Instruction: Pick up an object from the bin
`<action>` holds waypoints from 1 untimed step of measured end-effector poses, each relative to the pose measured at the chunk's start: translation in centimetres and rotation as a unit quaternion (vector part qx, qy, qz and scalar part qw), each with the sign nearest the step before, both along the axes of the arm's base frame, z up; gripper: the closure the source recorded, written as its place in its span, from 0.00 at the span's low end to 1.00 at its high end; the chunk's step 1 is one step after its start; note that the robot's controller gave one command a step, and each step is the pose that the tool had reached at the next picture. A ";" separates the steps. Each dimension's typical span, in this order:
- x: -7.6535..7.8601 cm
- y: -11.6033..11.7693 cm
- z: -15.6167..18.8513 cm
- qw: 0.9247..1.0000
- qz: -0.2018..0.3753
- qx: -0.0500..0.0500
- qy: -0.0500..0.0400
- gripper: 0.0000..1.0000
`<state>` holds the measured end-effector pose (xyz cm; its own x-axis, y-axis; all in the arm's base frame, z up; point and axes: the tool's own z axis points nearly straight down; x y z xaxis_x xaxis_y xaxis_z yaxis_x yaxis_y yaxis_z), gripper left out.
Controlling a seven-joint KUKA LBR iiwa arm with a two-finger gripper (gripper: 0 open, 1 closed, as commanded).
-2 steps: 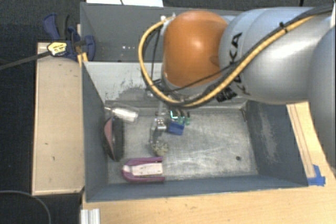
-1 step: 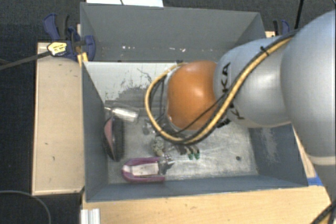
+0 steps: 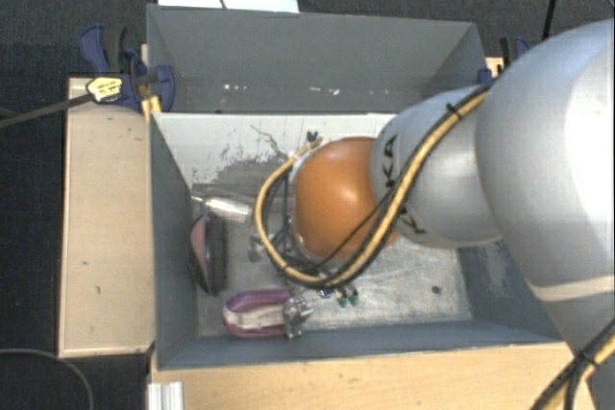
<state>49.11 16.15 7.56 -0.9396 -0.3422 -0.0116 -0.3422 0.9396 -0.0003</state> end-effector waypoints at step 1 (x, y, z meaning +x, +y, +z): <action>-0.4 0.1 0.0 1.000 -0.002 -0.001 0.008 1.00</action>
Offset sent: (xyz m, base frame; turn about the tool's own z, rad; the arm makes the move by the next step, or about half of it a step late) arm 0.0000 0.0000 0.0000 0.0000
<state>48.68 16.22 7.53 -0.9411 -0.3382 0.0042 -0.3382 0.9411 0.0022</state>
